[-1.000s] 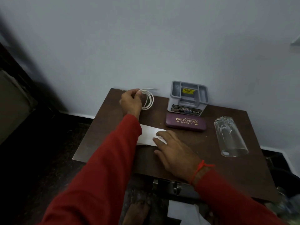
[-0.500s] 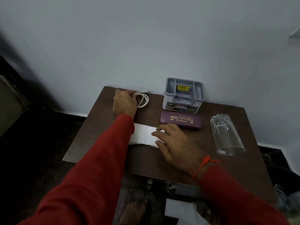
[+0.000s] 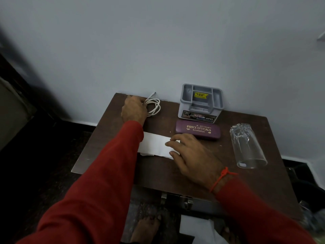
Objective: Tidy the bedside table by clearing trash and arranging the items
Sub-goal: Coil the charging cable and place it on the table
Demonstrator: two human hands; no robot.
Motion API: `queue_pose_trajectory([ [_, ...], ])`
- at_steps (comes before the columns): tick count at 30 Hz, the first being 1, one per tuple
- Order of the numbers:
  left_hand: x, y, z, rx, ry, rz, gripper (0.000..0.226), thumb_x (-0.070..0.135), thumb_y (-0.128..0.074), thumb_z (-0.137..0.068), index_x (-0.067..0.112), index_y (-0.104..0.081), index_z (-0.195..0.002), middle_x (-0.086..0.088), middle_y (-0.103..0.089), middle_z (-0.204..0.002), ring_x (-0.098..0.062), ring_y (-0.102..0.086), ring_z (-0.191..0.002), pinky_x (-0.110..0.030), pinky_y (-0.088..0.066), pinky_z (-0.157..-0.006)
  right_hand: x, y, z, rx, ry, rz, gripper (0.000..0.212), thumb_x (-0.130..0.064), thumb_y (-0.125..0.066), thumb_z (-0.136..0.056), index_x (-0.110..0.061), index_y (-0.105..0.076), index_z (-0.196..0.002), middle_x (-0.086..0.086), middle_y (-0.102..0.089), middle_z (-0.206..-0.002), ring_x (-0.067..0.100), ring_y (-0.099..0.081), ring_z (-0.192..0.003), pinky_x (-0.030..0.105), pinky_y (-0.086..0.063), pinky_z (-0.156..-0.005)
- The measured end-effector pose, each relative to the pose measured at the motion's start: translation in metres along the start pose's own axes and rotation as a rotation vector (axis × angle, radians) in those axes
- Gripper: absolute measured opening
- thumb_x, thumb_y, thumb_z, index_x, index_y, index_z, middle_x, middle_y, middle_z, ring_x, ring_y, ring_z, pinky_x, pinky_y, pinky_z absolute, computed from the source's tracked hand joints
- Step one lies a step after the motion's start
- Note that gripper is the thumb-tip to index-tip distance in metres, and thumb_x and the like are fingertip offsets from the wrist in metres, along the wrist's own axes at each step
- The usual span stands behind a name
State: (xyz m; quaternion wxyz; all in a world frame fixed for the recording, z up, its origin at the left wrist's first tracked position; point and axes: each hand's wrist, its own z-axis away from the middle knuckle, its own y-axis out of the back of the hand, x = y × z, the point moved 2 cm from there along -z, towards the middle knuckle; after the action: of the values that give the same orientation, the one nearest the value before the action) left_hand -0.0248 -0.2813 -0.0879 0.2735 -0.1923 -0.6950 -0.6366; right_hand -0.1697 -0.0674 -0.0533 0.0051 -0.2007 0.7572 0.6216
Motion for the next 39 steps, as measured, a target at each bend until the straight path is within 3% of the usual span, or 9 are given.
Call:
queue_pose_trajectory([
  [2, 0.003, -0.003, 0.0, -0.034, 0.007, 0.044, 0.02, 0.027, -0.066, -0.091, 0.027, -0.077, -0.108, -0.008, -0.07, -0.119, -0.035, -0.071, -0.1, -0.042, -0.059, -0.09, 0.0, 0.0, 0.0, -0.013, -0.008, 0.0, 0.035, -0.029, -0.043, -0.093, -0.015, -0.067, -0.114, 0.005, -0.064, -0.115, 0.025, -0.06, -0.105, 0.024, -0.035, -0.096],
  [6, 0.011, -0.013, 0.006, -0.129, 0.027, 0.269, 0.012, 0.013, -0.067, -0.089, 0.013, -0.076, -0.098, -0.004, -0.074, -0.085, -0.022, -0.071, -0.052, -0.037, -0.063, -0.056, -0.002, -0.001, -0.001, -0.047, -0.025, -0.02, 0.038, -0.031, -0.041, -0.093, -0.016, -0.067, -0.116, 0.003, -0.063, -0.116, 0.024, -0.059, -0.106, 0.03, -0.044, -0.095],
  [8, 0.011, -0.013, 0.009, -0.119, 0.04, 0.333, 0.009, 0.012, -0.068, -0.088, 0.012, -0.073, -0.095, -0.005, -0.074, -0.088, -0.02, -0.07, -0.047, -0.037, -0.062, -0.05, -0.003, -0.001, -0.001, -0.049, -0.023, -0.024, 0.038, -0.031, -0.041, -0.093, -0.015, -0.068, -0.115, 0.004, -0.064, -0.116, 0.024, -0.06, -0.106, 0.03, -0.045, -0.094],
  [14, 0.016, -0.001, 0.02, -0.004, -0.129, -0.135, 0.026, 0.037, -0.059, -0.096, 0.028, -0.072, -0.117, -0.007, -0.061, -0.126, -0.033, -0.061, -0.115, -0.047, -0.052, -0.088, -0.002, 0.0, -0.004, -0.059, -0.033, -0.028, 0.038, -0.03, -0.04, -0.094, -0.015, -0.067, -0.117, 0.004, -0.063, -0.118, 0.025, -0.059, -0.108, 0.029, -0.043, -0.097],
  [18, 0.017, -0.004, 0.02, -0.055, -0.226, -0.213, 0.036, 0.041, -0.047, -0.103, 0.023, -0.071, -0.122, -0.008, -0.053, -0.136, -0.036, -0.051, -0.122, -0.049, -0.048, -0.094, -0.001, -0.002, -0.008, -0.066, -0.039, -0.049, 0.038, -0.03, -0.042, -0.094, -0.014, -0.066, -0.119, 0.004, -0.063, -0.118, 0.024, -0.058, -0.11, 0.028, -0.039, -0.099],
  [23, 0.02, -0.007, 0.021, -0.274, -0.302, -0.253, 0.047, 0.05, -0.022, -0.107, 0.035, -0.047, -0.144, 0.006, -0.02, -0.166, -0.042, -0.026, -0.139, -0.062, -0.022, -0.11, 0.0, 0.0, -0.013, -0.06, -0.07, -0.075, 0.035, -0.028, -0.048, -0.093, -0.013, -0.066, -0.119, 0.003, -0.062, -0.117, 0.023, -0.056, -0.109, 0.03, -0.041, -0.099],
  [29, 0.017, -0.002, 0.021, -0.296, -0.341, -0.164, 0.06, 0.065, -0.028, -0.101, 0.039, -0.026, -0.155, 0.017, -0.012, -0.168, -0.035, -0.019, -0.147, -0.066, -0.017, -0.111, 0.001, 0.0, -0.011, -0.082, -0.081, -0.069, 0.035, -0.028, -0.048, -0.093, -0.013, -0.065, -0.121, 0.002, -0.06, -0.118, 0.023, -0.055, -0.109, 0.029, -0.037, -0.099],
  [34, 0.012, -0.008, 0.029, -0.487, -0.358, -0.374, 0.069, 0.066, -0.03, -0.1, 0.04, -0.008, -0.16, 0.014, 0.011, -0.169, -0.034, 0.006, -0.156, -0.072, -0.001, -0.115, 0.001, 0.004, -0.01, -0.09, -0.085, -0.067, 0.036, -0.028, -0.048, -0.093, -0.013, -0.064, -0.122, 0.002, -0.06, -0.119, 0.022, -0.054, -0.109, 0.026, -0.034, -0.098],
  [39, 0.012, -0.018, 0.046, -0.501, -0.364, -0.398, 0.066, 0.075, -0.023, -0.095, 0.057, 0.0, -0.154, 0.011, 0.026, -0.166, -0.037, 0.021, -0.153, -0.074, 0.009, -0.113, -0.002, 0.006, -0.007, -0.081, -0.089, -0.076, 0.036, -0.028, -0.048, -0.093, -0.014, -0.064, -0.122, 0.003, -0.06, -0.118, 0.023, -0.054, -0.109, 0.028, -0.038, -0.098],
])
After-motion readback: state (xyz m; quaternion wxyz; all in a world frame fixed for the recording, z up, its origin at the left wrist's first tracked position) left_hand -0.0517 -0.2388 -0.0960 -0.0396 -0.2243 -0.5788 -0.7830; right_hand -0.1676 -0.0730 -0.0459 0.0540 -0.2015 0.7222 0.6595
